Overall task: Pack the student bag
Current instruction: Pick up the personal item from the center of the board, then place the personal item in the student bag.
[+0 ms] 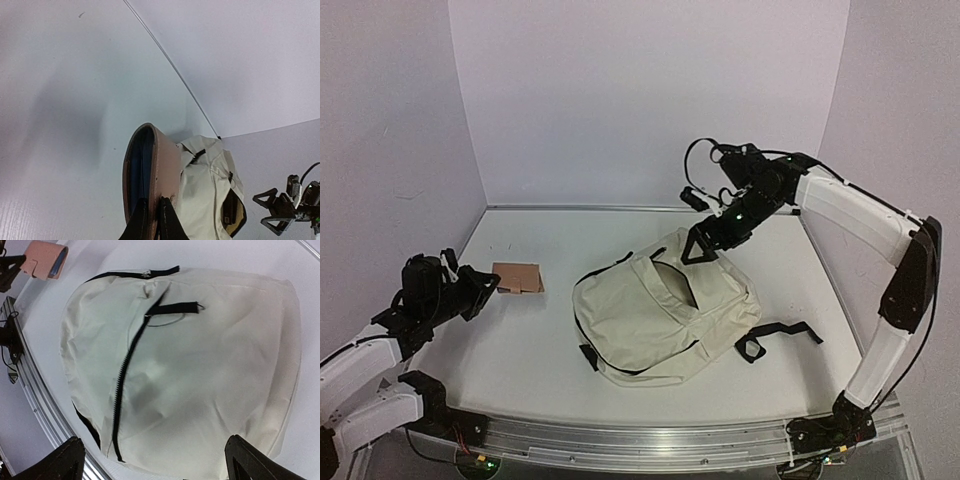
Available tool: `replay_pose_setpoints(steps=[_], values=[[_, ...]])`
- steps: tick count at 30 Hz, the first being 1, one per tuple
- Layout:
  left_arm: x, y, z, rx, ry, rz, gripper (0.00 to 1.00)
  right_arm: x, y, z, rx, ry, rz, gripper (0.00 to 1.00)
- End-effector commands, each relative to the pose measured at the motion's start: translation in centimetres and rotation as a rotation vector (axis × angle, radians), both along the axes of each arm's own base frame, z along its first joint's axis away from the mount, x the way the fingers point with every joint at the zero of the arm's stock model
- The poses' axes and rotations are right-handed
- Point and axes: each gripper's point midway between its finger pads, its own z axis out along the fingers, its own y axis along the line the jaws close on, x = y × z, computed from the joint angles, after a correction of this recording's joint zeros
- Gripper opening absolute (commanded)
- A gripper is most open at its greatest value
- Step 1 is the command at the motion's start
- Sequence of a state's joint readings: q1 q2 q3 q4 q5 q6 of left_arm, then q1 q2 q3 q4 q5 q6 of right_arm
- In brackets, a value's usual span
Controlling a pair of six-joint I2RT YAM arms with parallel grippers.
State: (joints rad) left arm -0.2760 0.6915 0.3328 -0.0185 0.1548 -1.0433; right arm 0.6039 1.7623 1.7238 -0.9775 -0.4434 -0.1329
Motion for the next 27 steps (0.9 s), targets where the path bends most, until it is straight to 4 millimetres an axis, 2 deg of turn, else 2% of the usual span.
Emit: replay_pose_setpoints(steps=[1,6,10,16,22,24,27], values=[[-0.8,-2.7,5.1,-0.12,-0.13,-0.139,0.0,0.3,1.4,-0.9,-0.122,-0.084,0.039,0.95],[-1.8,-5.2,6.7,-0.172,-0.205,-0.239,0.0,0.5,2.5,-2.2,-0.198,-0.12,0.048,0.9],[-2.5,-8.3,7.7,-0.175,-0.246,-0.342,0.0,1.4,2.3,-2.5,-0.261,-0.168,0.01,0.8],[-2.6,-12.1,8.1,-0.216,-0.271,-0.453,0.0,2.2,1.2,-2.2,-0.324,-0.209,-0.023,0.52],[-2.5,-16.0,8.6,-0.228,-0.301,-0.532,0.0,2.1,1.2,-1.8,-0.322,-0.212,-0.019,0.17],[-2.4,-17.4,8.1,-0.231,-0.289,-0.556,0.0,2.2,1.2,-1.6,-0.319,-0.215,-0.019,0.06],[-2.3,-19.4,8.3,-0.252,-0.309,-0.582,0.0,2.2,1.6,-0.8,-0.293,-0.224,-0.017,0.0]])
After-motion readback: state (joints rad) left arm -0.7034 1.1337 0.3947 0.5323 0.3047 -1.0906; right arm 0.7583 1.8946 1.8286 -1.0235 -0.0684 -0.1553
